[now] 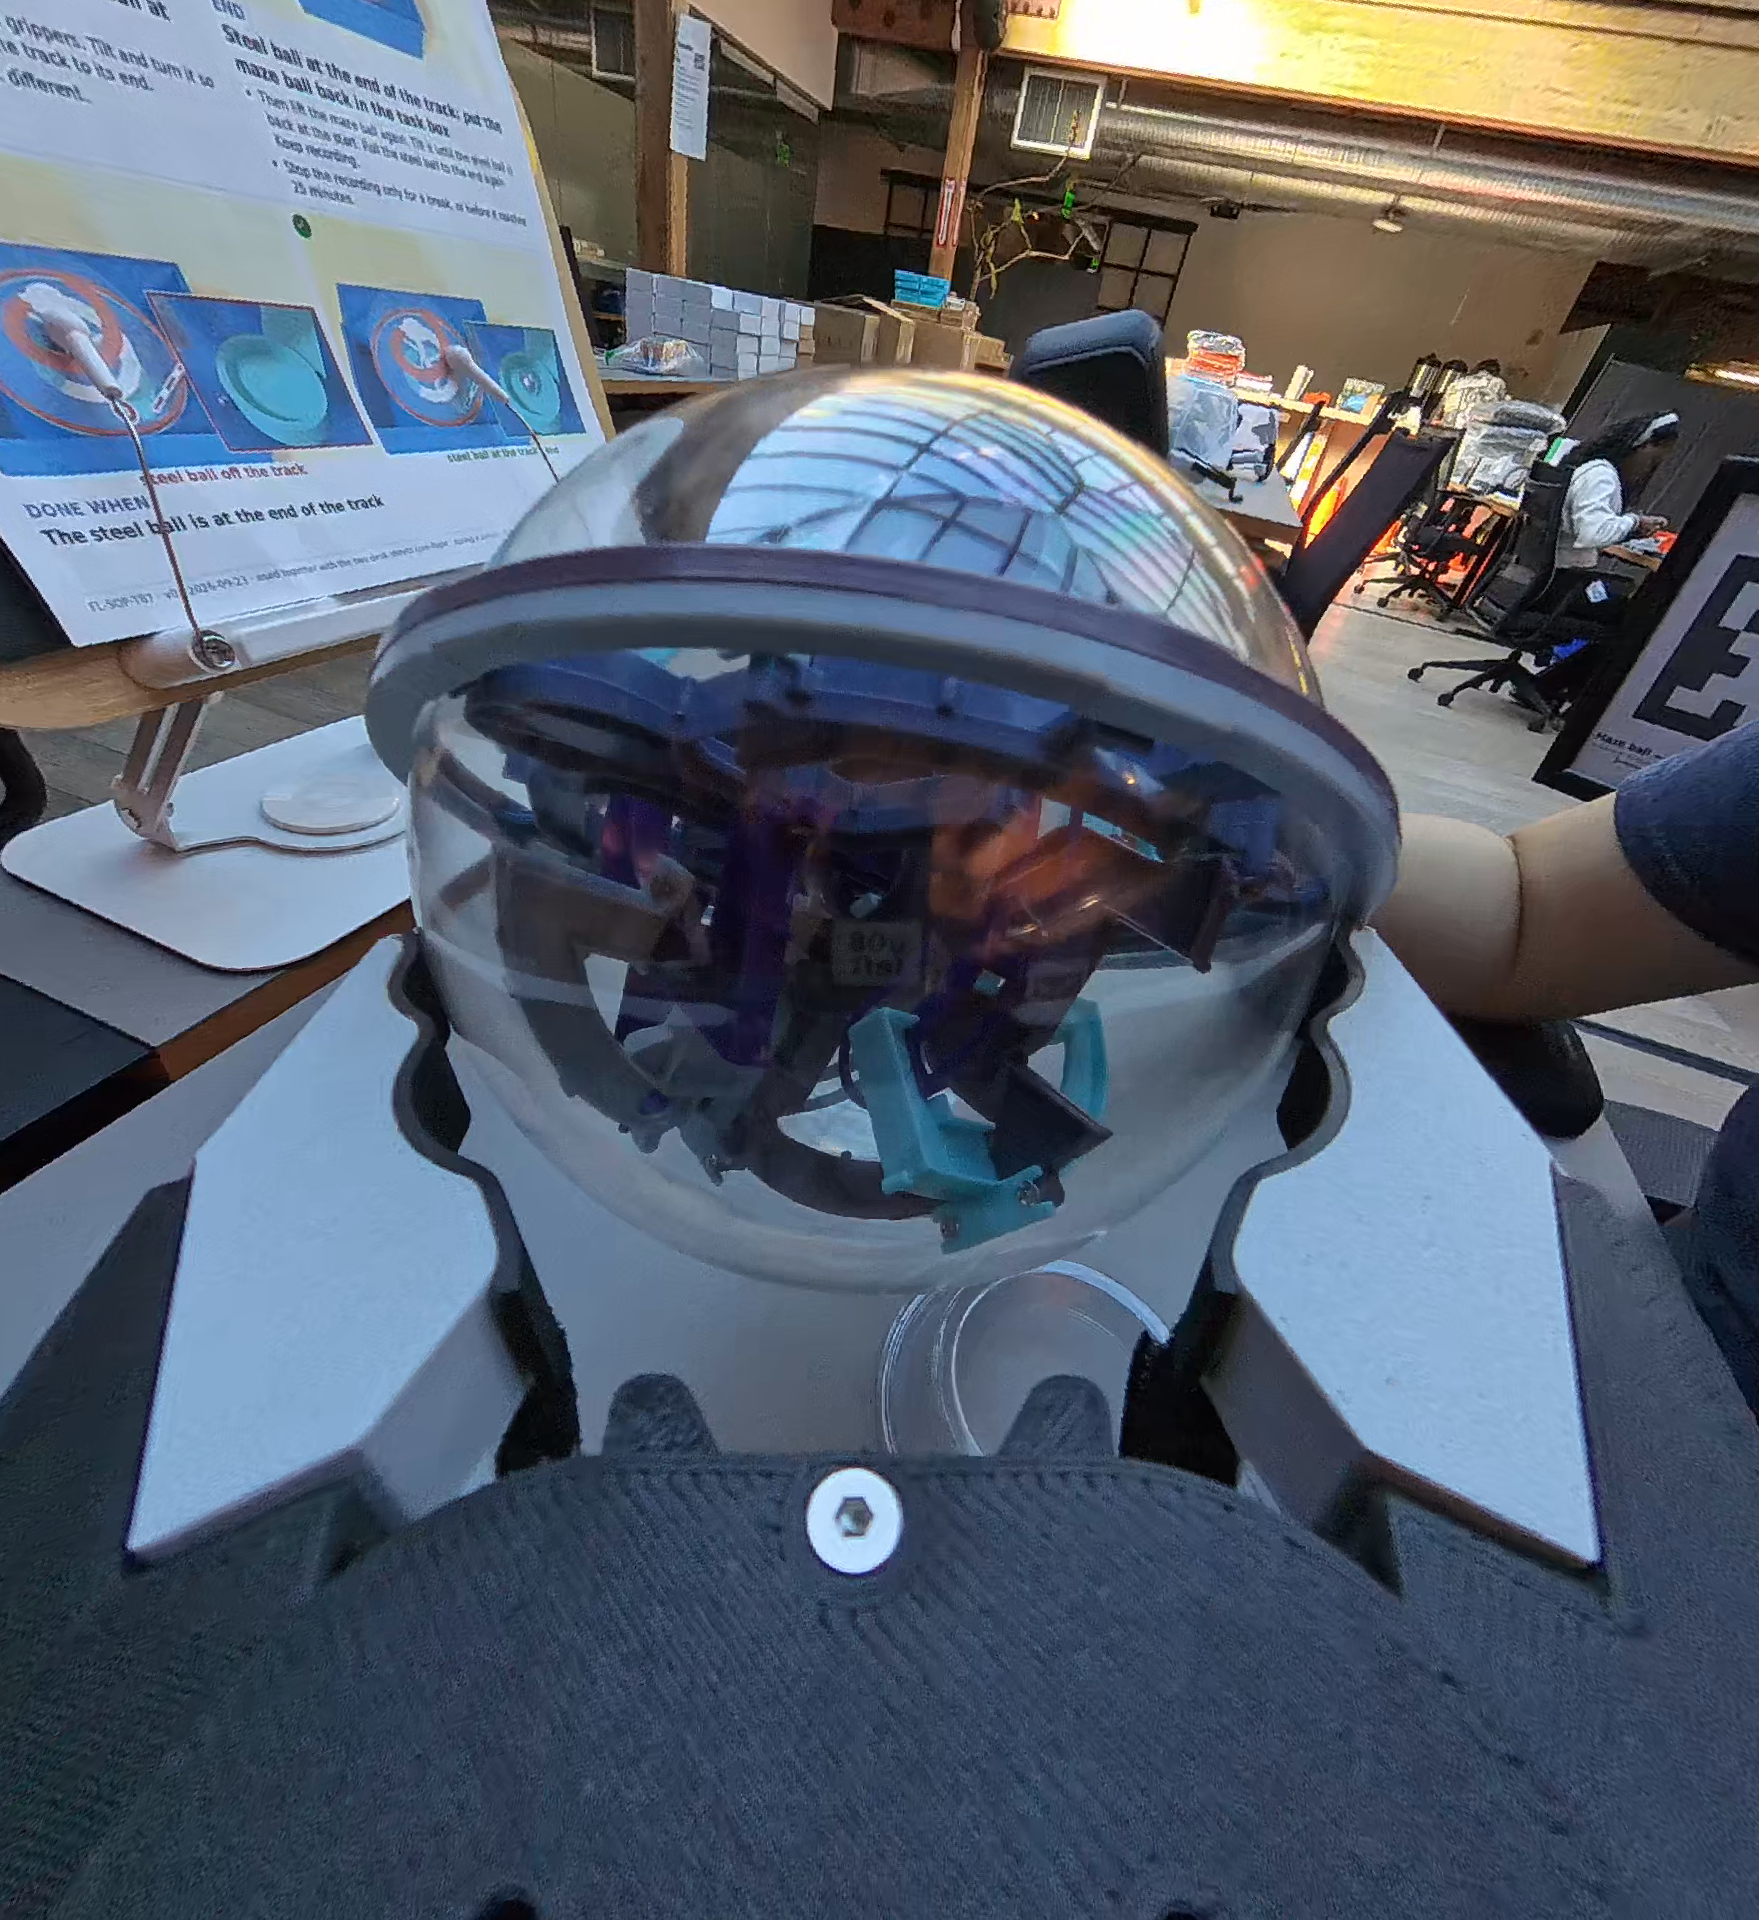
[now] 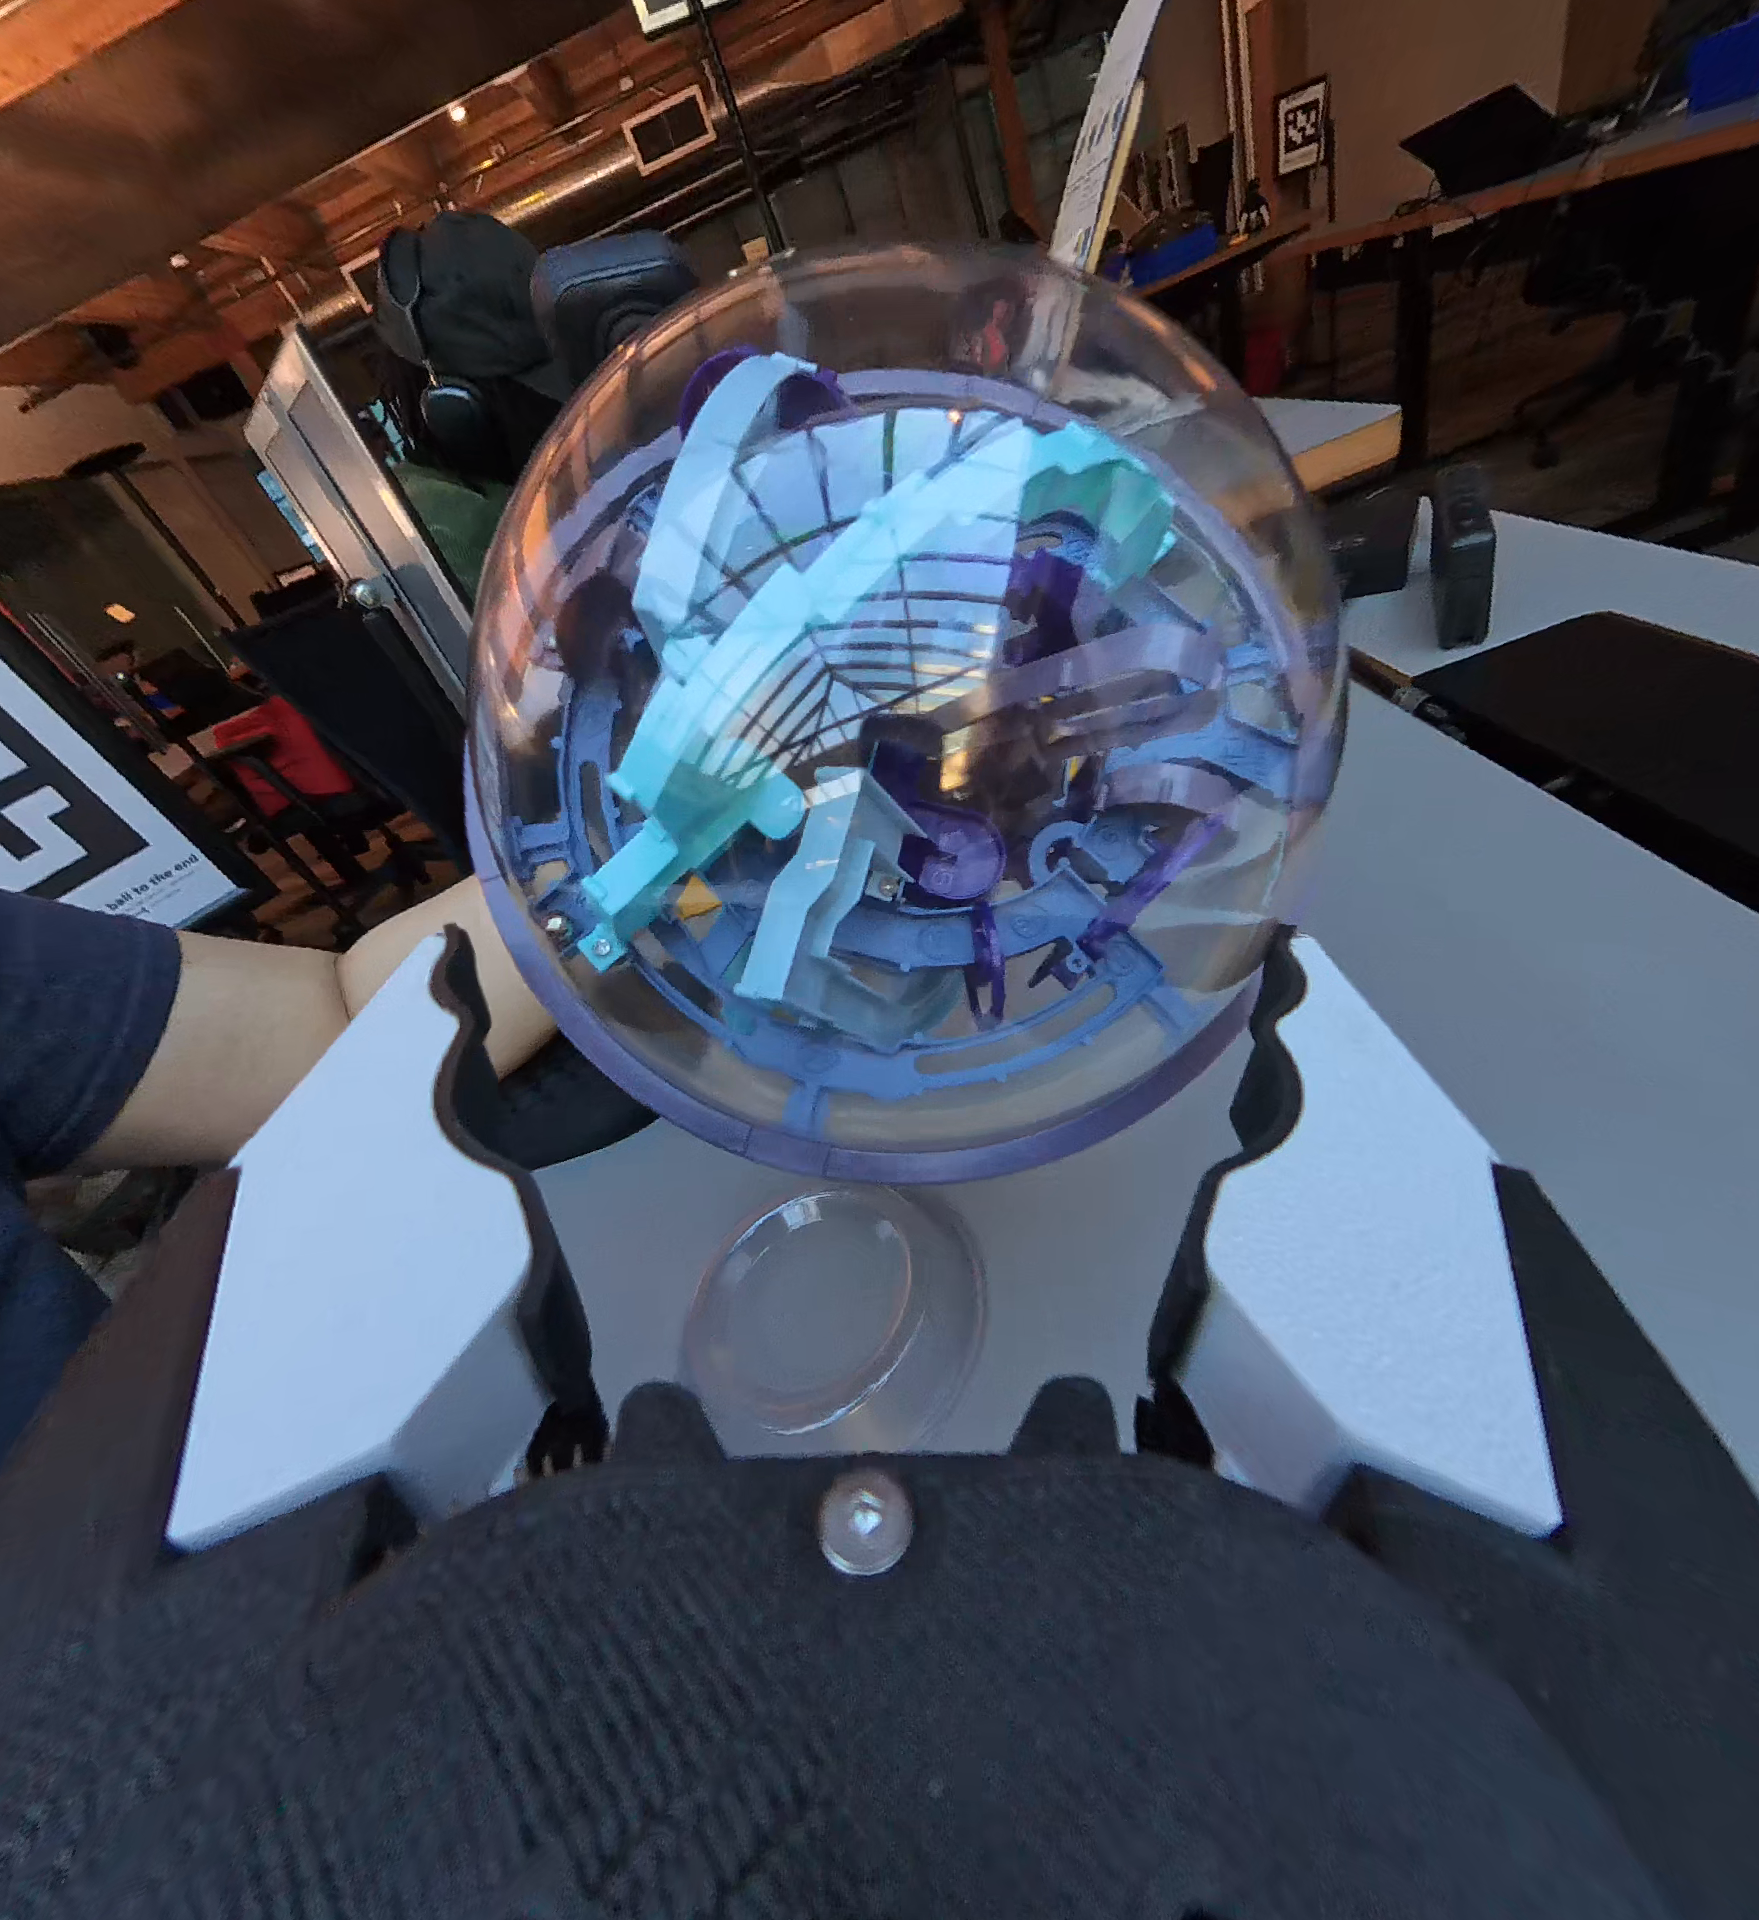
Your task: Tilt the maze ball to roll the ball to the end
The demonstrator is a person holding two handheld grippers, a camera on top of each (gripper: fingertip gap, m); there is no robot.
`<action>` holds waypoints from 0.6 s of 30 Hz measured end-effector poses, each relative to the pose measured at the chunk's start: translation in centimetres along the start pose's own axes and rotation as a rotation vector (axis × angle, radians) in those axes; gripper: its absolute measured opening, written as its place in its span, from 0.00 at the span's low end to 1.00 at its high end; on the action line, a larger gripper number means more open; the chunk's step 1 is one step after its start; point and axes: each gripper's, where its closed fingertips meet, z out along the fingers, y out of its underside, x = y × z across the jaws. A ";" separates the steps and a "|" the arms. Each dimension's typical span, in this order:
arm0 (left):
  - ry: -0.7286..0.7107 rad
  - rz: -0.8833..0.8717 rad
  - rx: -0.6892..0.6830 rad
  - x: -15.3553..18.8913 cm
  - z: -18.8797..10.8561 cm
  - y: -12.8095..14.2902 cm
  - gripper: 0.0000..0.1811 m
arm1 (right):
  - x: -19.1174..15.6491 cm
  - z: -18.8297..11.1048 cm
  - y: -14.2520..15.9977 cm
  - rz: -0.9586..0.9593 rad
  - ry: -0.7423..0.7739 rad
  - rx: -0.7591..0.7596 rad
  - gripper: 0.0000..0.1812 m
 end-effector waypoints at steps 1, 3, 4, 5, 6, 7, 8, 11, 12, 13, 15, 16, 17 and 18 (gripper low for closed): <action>-0.001 -0.001 -0.003 -0.1 0.1 0.1 0.87 | 0.4 0.0 0.0 0.016 0.015 0.003 0.77; -0.003 -0.006 -0.012 -0.2 0.2 0.4 0.87 | 0.8 0.0 0.3 0.026 0.025 -0.002 0.75; -0.003 -0.005 -0.016 -0.2 0.2 0.5 0.87 | 0.9 0.0 0.4 0.024 0.025 -0.005 0.75; -0.004 -0.004 -0.020 -0.2 0.2 0.6 0.87 | 0.9 0.0 0.5 0.024 0.024 -0.011 0.75; -0.004 -0.005 -0.025 -0.2 0.2 0.7 0.87 | 0.9 0.0 0.6 0.027 0.023 -0.015 0.75; -0.004 -0.010 -0.031 -0.3 0.2 0.7 0.87 | 0.9 0.0 0.7 0.034 0.021 -0.020 0.75; -0.004 -0.018 -0.035 -0.3 0.2 0.7 0.87 | 1.0 0.1 0.8 0.047 0.019 -0.023 0.75; -0.005 -0.045 -0.043 -0.5 0.2 0.9 0.87 | 1.1 0.3 1.1 0.081 0.020 -0.034 0.75; -0.006 -0.051 -0.045 -0.5 0.2 1.0 0.87 | 1.2 0.3 1.3 0.088 0.022 -0.040 0.76; -0.006 -0.057 -0.047 -0.6 0.3 1.1 0.87 | 1.3 0.4 1.4 0.094 0.024 -0.045 0.76; -0.006 -0.072 -0.051 -0.7 0.4 1.4 0.87 | 1.5 0.3 1.5 0.106 0.030 -0.054 0.76; -0.006 -0.081 -0.051 -0.8 0.5 1.4 0.87 | 1.5 0.3 1.6 0.113 0.031 -0.057 0.76; -0.004 -0.089 -0.051 -0.8 0.5 1.5 0.87 | 1.6 0.3 1.6 0.120 0.032 -0.060 0.76; -0.003 -0.098 -0.051 -0.8 0.5 1.5 0.87 | 1.6 0.3 1.6 0.128 0.033 -0.064 0.76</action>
